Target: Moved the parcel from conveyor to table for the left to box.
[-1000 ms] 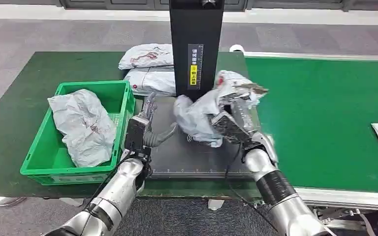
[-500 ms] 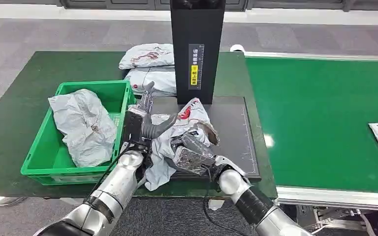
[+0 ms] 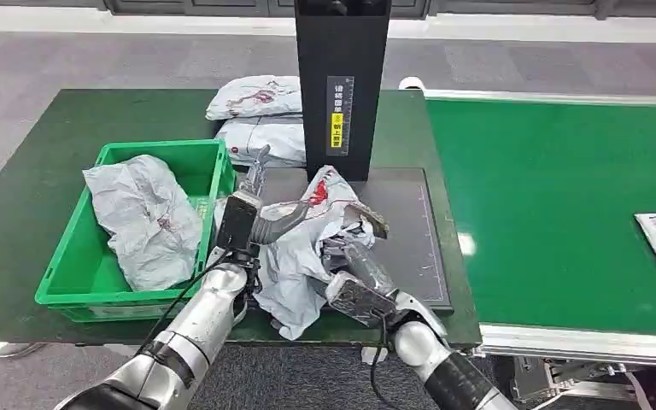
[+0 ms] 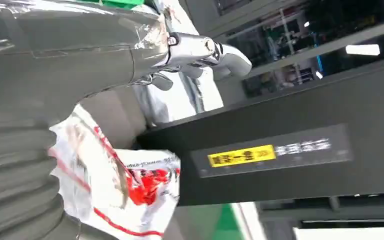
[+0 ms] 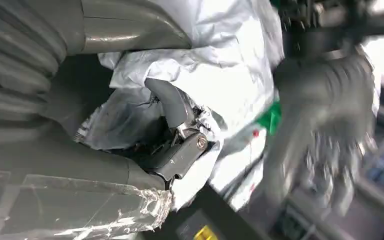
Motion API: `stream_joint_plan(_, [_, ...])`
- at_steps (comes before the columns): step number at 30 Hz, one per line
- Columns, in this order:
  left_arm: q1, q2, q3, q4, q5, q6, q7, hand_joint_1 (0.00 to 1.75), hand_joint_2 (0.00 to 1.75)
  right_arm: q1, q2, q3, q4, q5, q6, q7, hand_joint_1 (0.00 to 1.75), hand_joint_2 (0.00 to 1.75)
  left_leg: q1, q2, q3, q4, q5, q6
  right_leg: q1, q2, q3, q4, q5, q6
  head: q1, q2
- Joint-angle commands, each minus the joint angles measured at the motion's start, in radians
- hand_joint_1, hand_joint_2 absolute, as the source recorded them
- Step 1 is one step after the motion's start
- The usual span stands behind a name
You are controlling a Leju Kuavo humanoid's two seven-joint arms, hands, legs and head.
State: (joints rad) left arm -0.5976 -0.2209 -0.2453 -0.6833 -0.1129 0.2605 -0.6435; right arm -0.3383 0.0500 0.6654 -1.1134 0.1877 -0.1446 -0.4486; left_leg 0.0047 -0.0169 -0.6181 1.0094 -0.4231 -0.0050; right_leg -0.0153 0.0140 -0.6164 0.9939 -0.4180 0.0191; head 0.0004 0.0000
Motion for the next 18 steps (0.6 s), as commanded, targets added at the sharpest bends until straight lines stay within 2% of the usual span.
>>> stream_joint_plan(1, [-0.031, 0.031, -0.052, 0.080, -0.009, 0.004, 0.002, 0.00, 1.75, 0.063, -0.055, -0.097, -0.116, 0.007, 0.005, 0.003, 0.00, 1.75, 0.000, 0.001, 0.003, -0.001, -0.002, 0.000, 0.001, -0.001, 0.003, -0.001, -0.001, -0.001, 0.000, 0.000])
stream_joint_plan(2, [-0.035, 0.032, -0.058, 0.086, -0.022, 0.013, 0.016, 0.00, 1.75, 0.063, -0.046, -0.109, -0.112, 0.016, -0.016, -0.005, 0.00, 1.75, 0.000, 0.000, 0.002, -0.001, -0.001, 0.000, 0.001, -0.001, 0.002, -0.001, -0.001, -0.001, 0.000, 0.000])
stream_joint_plan(3, [-0.040, 0.035, -0.070, 0.110, -0.060, 0.047, 0.052, 0.00, 1.75, 0.087, -0.039, -0.155, -0.138, 0.039, -0.094, -0.024, 0.00, 0.00, 0.000, 0.001, 0.003, -0.001, -0.001, 0.000, 0.001, -0.002, 0.003, -0.001, -0.001, -0.001, 0.000, 0.000])
stream_joint_plan(4, [-0.039, 0.037, -0.070, 0.119, -0.068, 0.050, 0.055, 0.00, 1.75, 0.099, -0.045, -0.174, -0.157, 0.043, -0.109, -0.026, 0.00, 0.00, 0.000, 0.000, 0.003, -0.001, -0.001, 0.000, 0.001, -0.002, 0.003, -0.001, -0.001, -0.001, 0.000, 0.000])
stream_joint_plan(5, [-0.043, 0.036, -0.079, 0.146, -0.106, 0.088, 0.082, 0.00, 1.75, 0.127, -0.034, -0.227, -0.191, 0.068, -0.199, -0.037, 0.00, 0.00, 0.000, -0.001, 0.002, -0.001, -0.001, 0.000, 0.000, -0.002, 0.002, -0.001, -0.001, -0.001, 0.000, 0.000])
stream_joint_plan(6, [-0.043, 0.035, -0.086, 0.162, -0.130, 0.105, 0.090, 0.00, 1.75, 0.141, -0.035, -0.262, -0.218, 0.065, -0.223, -0.037, 0.00, 0.00, 0.000, 0.000, 0.002, -0.001, -0.001, 0.000, 0.000, -0.002, 0.001, -0.001, -0.001, -0.001, 0.000, 0.000])
stream_joint_plan(8, [-0.054, 0.033, -0.130, 0.204, -0.205, 0.123, 0.133, 0.00, 1.75, 0.158, -0.026, -0.328, -0.256, 0.047, -0.239, -0.031, 0.00, 0.00, 0.000, -0.002, 0.003, -0.002, -0.001, 0.000, 0.001, -0.005, 0.004, -0.002, -0.002, -0.001, 0.000, 0.000])
stream_joint_plan(10, [-0.067, 0.027, -0.182, 0.241, -0.298, 0.145, 0.191, 0.00, 1.75, 0.169, -0.016, -0.384, -0.281, 0.040, -0.245, -0.033, 0.00, 0.00, 0.000, -0.001, 0.001, 0.000, -0.001, 0.001, 0.000, -0.003, 0.001, 0.000, -0.001, -0.001, 0.000, 0.000])
stream_joint_plan(12, [-0.084, 0.025, -0.249, 0.283, -0.400, 0.128, 0.281, 0.00, 1.75, 0.181, -0.009, -0.420, -0.284, 0.024, -0.213, -0.023, 0.00, 0.00, 0.000, -0.001, 0.001, 0.000, -0.001, 0.001, 0.000, -0.003, 0.001, 0.000, -0.002, -0.001, 0.000, 0.000])
stream_joint_plan(15, [-0.101, 0.032, -0.384, 0.351, -0.623, 0.055, 0.477, 0.00, 1.75, 0.205, 0.009, -0.456, -0.273, 0.029, -0.154, -0.032, 0.00, 0.00, 0.000, -0.002, 0.003, -0.001, -0.001, 0.001, 0.001, -0.005, 0.004, -0.001, -0.002, -0.001, 0.000, 0.000])
stream_joint_plan(18, [-0.090, 0.038, -0.463, 0.381, -0.759, -0.117, 0.524, 0.00, 1.75, 0.203, 0.040, -0.486, -0.270, 0.050, -0.108, -0.027, 0.00, 0.00, -0.001, 0.000, 0.003, -0.001, -0.002, 0.000, 0.000, -0.002, 0.004, -0.001, -0.002, -0.001, 0.000, 0.000])
